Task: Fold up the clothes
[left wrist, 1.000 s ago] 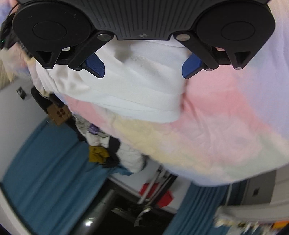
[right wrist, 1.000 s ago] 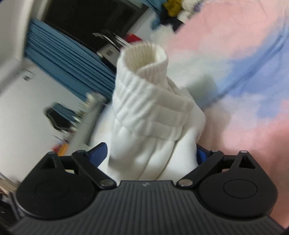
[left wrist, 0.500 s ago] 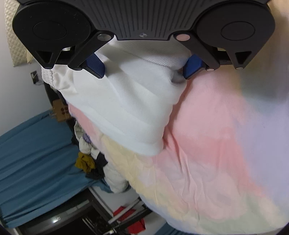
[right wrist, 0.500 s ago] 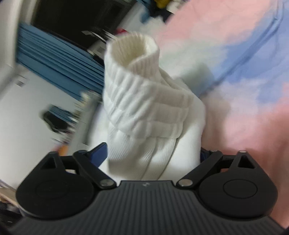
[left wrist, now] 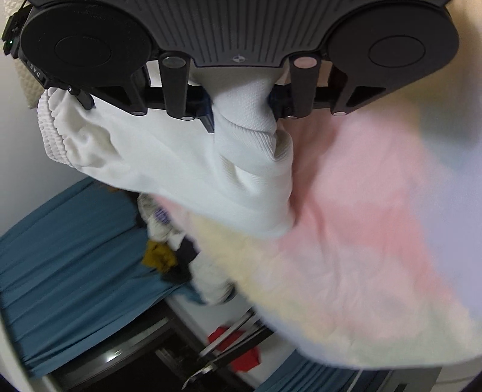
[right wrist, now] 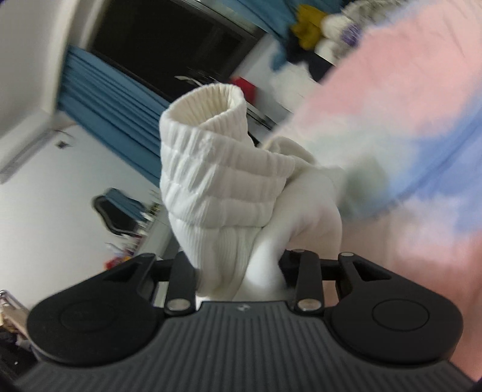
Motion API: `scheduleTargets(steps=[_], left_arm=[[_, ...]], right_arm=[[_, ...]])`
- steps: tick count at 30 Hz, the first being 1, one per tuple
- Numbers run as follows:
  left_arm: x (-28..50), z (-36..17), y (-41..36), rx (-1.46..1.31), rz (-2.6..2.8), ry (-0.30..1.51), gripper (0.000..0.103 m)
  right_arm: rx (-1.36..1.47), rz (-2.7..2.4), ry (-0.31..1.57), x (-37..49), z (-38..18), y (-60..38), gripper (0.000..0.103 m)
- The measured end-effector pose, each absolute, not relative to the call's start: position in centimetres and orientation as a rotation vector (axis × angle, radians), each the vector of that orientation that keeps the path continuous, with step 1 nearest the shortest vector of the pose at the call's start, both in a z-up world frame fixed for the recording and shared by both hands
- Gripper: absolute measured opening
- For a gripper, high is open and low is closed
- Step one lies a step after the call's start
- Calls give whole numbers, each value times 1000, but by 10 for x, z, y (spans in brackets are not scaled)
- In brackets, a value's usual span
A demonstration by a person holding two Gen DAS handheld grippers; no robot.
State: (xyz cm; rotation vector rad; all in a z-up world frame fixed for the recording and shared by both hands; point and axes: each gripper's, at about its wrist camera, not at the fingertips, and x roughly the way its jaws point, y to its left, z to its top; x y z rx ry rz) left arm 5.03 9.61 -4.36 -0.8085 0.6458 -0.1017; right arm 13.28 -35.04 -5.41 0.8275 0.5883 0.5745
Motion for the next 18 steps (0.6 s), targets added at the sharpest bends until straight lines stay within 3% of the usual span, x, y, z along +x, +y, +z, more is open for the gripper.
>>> scheduleTargets(steps=[11, 18], left_arm=[[135, 64, -52, -663, -315, 489, 31], [242, 74, -199, -537, -503, 510, 31]], right_arm=[[933, 560, 209, 144, 24, -468, 35], [942, 414, 10, 164, 14, -582, 35]])
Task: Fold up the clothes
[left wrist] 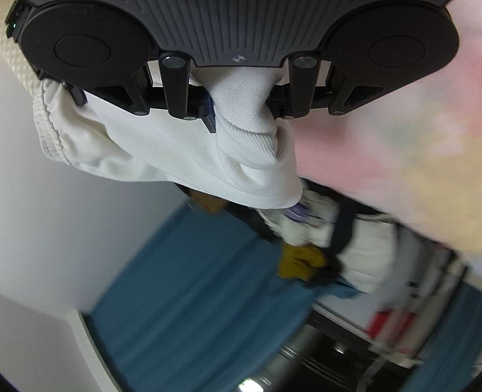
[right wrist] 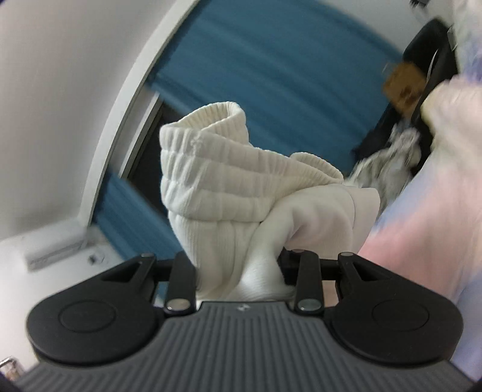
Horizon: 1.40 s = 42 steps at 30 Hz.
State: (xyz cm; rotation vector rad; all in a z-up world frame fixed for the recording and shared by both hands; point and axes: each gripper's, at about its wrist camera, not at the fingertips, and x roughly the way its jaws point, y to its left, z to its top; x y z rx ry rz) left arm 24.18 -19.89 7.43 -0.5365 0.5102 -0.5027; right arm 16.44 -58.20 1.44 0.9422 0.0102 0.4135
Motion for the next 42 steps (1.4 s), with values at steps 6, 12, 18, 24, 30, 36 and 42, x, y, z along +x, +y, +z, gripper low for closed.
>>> scheduleTargets(steps=[6, 12, 18, 24, 30, 36, 42], left_arm=[[321, 38, -320, -418, -632, 570, 31], [361, -54, -388, -282, -663, 740, 31], [367, -116, -394, -155, -646, 821, 40], [354, -115, -374, -80, -669, 811, 45], [304, -55, -349, 32, -671, 788, 54], [232, 14, -310, 45, -678, 703, 65], [152, 77, -274, 57, -682, 598, 67]], right_arm=[[1043, 232, -73, 174, -51, -674, 35], [1106, 20, -7, 169, -139, -702, 35], [1217, -89, 163, 155, -217, -695, 35], [1281, -119, 211, 150, -224, -695, 42], [1282, -236, 291, 110, -200, -679, 51], [1060, -329, 356, 62, -129, -644, 51], [697, -309, 347, 6, -28, -581, 52]])
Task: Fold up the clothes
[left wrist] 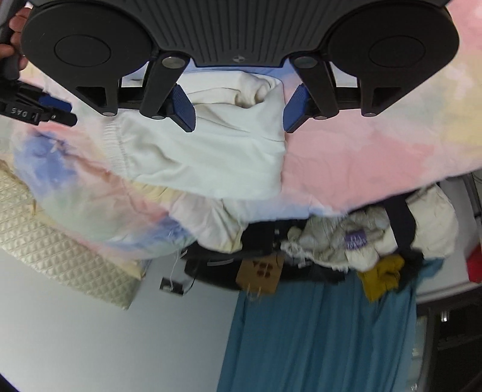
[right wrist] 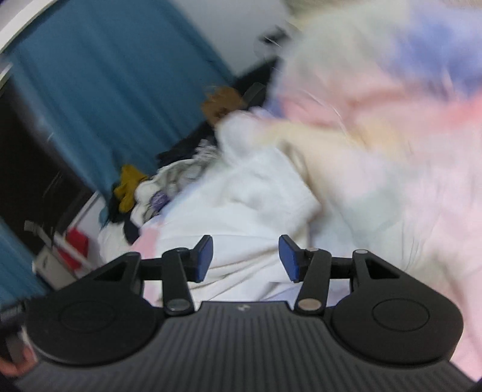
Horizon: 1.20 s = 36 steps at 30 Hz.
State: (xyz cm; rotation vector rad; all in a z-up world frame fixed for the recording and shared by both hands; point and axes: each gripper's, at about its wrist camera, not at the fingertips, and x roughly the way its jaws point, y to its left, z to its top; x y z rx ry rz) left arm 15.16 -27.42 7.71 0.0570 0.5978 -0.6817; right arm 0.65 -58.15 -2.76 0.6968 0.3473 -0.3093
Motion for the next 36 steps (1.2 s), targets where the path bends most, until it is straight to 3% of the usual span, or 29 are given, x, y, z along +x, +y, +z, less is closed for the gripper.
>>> scheduleTargets(steps=[9, 12, 25, 29, 36], left_arm=[[47, 140, -222, 70, -703, 468, 72], [20, 146, -204, 73, -685, 441, 80], [-64, 121, -160, 194, -566, 345, 86], [-84, 112, -153, 215, -546, 293, 101], [-86, 97, -131, 166, -539, 304, 103]], right_arm=[[388, -257, 313, -56, 79, -500, 52], [315, -248, 318, -77, 99, -474, 52], [236, -241, 327, -105, 85, -408, 52], [232, -259, 324, -107, 71, -396, 52], [158, -258, 304, -106, 43, -375, 80]])
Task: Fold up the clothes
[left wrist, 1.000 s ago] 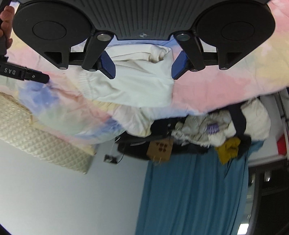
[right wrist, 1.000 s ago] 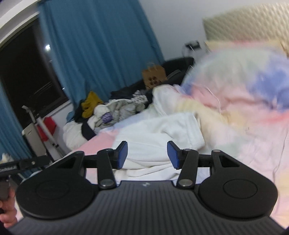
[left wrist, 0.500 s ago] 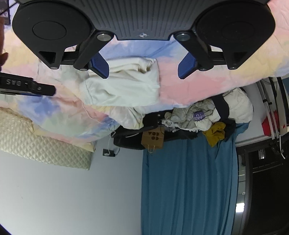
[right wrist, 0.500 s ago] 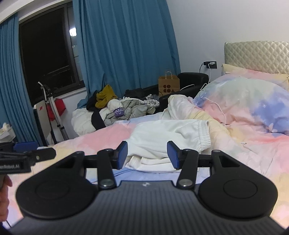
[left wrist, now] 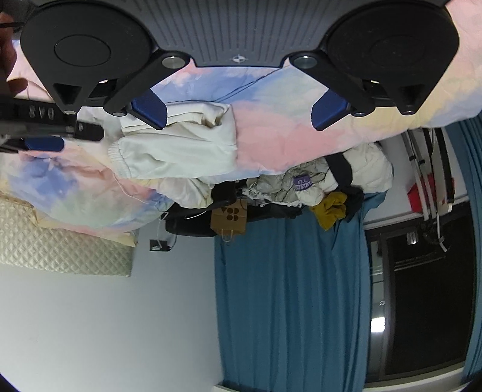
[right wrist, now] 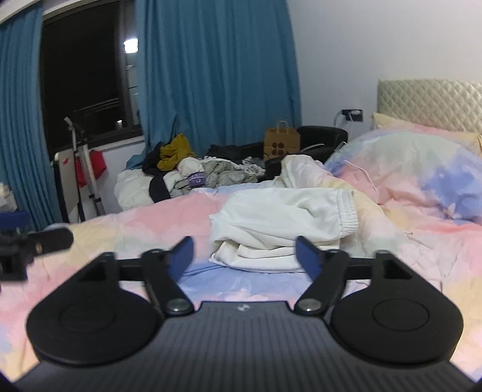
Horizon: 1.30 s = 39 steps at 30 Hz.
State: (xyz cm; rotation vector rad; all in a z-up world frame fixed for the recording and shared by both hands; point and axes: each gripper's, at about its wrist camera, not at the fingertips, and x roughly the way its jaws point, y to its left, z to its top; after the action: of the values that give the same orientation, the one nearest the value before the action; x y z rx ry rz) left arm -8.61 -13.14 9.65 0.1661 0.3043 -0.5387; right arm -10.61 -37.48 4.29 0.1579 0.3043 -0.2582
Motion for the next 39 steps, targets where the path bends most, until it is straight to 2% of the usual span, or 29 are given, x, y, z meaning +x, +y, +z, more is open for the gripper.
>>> scheduleTargets(steps=[3, 23, 39], left_arm=[[-80, 87, -121, 145, -528, 315, 103], [-67, 48, -119, 136, -455, 358, 103], [-56, 27, -127, 131, -463, 307, 103]], right_arm=[[145, -262, 328, -106, 31, -368, 89], [154, -353, 323, -108, 10, -376, 89], [125, -401, 311, -110, 3, -378, 89]])
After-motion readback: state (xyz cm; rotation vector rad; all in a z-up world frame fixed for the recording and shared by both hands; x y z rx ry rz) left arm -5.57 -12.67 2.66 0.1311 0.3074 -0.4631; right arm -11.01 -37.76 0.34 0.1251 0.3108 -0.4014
